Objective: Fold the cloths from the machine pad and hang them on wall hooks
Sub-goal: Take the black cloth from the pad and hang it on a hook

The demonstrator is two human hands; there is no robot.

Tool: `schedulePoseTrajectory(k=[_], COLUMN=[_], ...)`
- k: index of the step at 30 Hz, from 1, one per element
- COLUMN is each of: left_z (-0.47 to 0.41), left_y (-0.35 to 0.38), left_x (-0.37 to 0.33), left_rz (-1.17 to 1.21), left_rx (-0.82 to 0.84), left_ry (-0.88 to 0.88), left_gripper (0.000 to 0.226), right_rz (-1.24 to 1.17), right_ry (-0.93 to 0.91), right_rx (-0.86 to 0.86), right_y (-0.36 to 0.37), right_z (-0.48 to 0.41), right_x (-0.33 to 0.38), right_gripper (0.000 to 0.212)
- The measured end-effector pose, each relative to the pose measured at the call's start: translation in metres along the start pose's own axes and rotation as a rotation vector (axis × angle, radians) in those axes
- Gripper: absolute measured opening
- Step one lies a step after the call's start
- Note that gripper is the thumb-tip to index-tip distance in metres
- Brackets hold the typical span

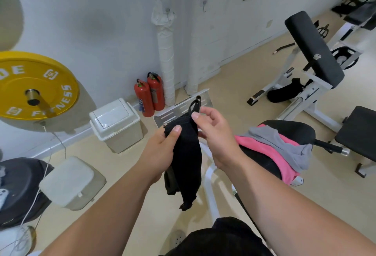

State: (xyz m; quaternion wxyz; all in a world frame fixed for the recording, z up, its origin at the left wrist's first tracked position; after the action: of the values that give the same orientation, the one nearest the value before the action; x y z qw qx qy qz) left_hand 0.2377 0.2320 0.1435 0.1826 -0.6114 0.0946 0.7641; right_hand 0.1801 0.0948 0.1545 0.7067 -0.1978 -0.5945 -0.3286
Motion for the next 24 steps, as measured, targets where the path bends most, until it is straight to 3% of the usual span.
schedulePoseTrajectory(k=[2, 6, 11, 15, 19, 21, 24], left_z=[-0.003, -0.015, -0.055, -0.105, -0.174, -0.215, -0.247], left_y=[-0.010, -0.023, -0.025, -0.016, -0.011, -0.008, -0.005], left_x=[-0.003, -0.010, -0.012, -0.024, -0.048, -0.059, -0.073], left_rz=[-0.019, -0.029, 0.136, 0.298, 0.059, -0.049, -0.169], left_rx=[-0.019, -0.025, -0.136, -0.192, -0.207, -0.192, -0.120], left_ry=[0.004, -0.015, -0.155, -0.274, -0.124, -0.049, 0.062], left_gripper=[0.024, 0.023, 0.020, 0.047, 0.019, 0.020, 0.022], right_rz=[0.038, 0.091, 0.005, -0.079, -0.084, -0.008, 0.068], right_ry=[-0.018, -0.028, 0.026, 0.028, 0.054, 0.022, -0.048], right_rx=[0.036, -0.057, -0.074, 0.005, 0.104, 0.125, 0.096], right_y=[0.011, 0.030, 0.058, 0.078, 0.098, 0.106, 0.113], right_z=[-0.006, -0.027, -0.070, -0.121, -0.189, -0.230, -0.264], right_x=[0.011, 0.024, 0.031, 0.041, 0.051, 0.058, 0.067], right_gripper=[0.026, 0.004, 0.014, 0.018, 0.014, 0.003, 0.005])
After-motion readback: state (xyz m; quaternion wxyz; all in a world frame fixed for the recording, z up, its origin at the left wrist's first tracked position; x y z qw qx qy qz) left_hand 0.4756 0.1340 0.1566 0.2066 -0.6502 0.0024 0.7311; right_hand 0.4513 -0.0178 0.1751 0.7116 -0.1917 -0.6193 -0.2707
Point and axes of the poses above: each hand's wrist, its own z-axis away from the middle knuckle, its own y-axis out of the palm, x = y × z, the point moved 4 cm from there along -z, towards the middle knuckle, and after that the axes turned 12 degrees about -x, right-handed, at the moved point
